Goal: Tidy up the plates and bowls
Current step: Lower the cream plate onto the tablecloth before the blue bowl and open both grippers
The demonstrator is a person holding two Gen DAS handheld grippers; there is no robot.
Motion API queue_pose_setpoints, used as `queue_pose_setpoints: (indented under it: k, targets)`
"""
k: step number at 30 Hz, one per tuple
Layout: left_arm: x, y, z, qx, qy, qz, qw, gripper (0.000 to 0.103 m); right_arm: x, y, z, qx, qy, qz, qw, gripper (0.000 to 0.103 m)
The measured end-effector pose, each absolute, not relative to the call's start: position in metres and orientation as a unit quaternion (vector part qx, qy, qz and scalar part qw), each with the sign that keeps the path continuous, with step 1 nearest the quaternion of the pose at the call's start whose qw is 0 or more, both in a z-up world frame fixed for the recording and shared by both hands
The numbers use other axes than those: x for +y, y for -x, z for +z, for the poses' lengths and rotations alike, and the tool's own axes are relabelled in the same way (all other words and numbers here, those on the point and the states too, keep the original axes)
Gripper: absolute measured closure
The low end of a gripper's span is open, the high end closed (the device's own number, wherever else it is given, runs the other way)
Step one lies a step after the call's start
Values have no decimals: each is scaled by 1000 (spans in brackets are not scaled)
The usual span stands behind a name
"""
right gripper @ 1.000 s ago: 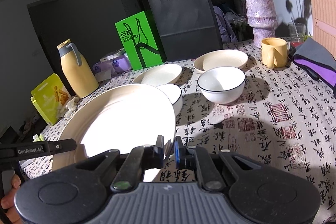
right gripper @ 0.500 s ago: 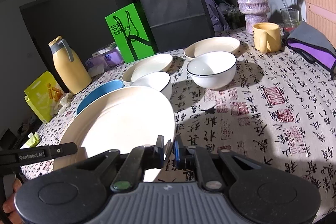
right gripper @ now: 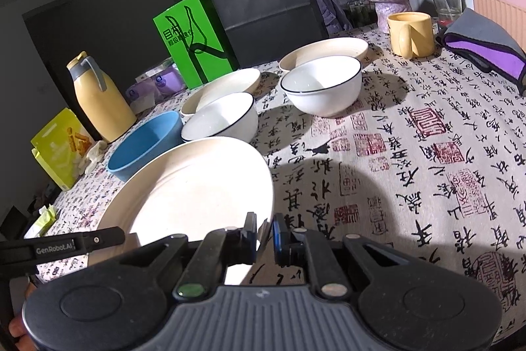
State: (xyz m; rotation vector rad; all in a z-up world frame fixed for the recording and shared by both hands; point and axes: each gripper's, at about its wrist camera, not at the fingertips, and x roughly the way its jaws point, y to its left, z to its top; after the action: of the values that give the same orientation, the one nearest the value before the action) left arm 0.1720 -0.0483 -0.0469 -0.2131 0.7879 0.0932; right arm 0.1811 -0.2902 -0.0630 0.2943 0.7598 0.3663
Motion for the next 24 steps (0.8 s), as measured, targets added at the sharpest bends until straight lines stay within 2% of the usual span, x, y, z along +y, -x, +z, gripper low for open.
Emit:
queue_pose_setpoints:
  k: [24]
  targets:
    - [-47, -184, -74, 407, 102, 54, 906, 88, -283, -191, -88, 386, -130, 163, 899, 93]
